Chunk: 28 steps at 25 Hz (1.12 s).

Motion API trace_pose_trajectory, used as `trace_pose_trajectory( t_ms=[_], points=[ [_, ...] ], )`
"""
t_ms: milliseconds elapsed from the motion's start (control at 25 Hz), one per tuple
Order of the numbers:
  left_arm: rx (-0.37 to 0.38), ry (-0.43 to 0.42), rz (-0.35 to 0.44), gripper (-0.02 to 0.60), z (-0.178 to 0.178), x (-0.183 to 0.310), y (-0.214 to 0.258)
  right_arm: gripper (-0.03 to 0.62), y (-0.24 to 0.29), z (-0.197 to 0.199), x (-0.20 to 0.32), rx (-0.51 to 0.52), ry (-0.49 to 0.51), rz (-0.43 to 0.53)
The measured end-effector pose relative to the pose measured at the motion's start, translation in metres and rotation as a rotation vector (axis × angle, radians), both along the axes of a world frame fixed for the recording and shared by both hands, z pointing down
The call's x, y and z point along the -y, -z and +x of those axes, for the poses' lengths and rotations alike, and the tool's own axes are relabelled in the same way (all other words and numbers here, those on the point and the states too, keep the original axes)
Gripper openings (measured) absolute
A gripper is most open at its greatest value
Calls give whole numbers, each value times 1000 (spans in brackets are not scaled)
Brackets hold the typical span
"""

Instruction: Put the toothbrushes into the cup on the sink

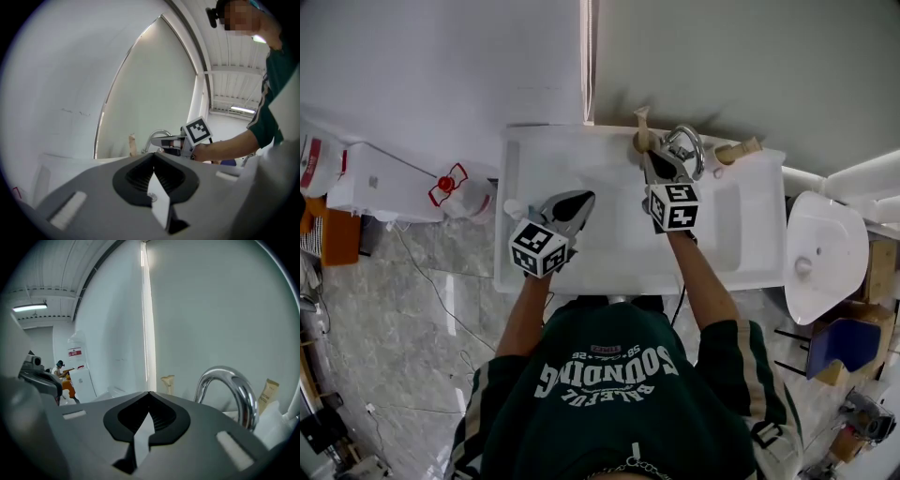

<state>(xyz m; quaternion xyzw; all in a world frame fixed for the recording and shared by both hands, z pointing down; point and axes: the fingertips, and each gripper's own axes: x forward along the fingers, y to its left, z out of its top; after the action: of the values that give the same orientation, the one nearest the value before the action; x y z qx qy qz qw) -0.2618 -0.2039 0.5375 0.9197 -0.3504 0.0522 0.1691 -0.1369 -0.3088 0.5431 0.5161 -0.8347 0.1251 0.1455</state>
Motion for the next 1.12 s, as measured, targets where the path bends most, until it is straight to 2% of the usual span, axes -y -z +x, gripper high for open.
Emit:
trace_pose_trajectory(
  t_ms=[280,560,880,1120],
  points=[
    [6,34,13,51,18,-11,12,3,31,14,-40,42,61,32],
    [7,48,28,51,46,-15,21,3,49,47,-69,58,92,64],
    [10,59,49,51,83,-18,31,3,61,108,-85,76,70,96],
    [19,63,44,51,104,-20,30,2,61,133,-94,82,60,120]
  ],
)
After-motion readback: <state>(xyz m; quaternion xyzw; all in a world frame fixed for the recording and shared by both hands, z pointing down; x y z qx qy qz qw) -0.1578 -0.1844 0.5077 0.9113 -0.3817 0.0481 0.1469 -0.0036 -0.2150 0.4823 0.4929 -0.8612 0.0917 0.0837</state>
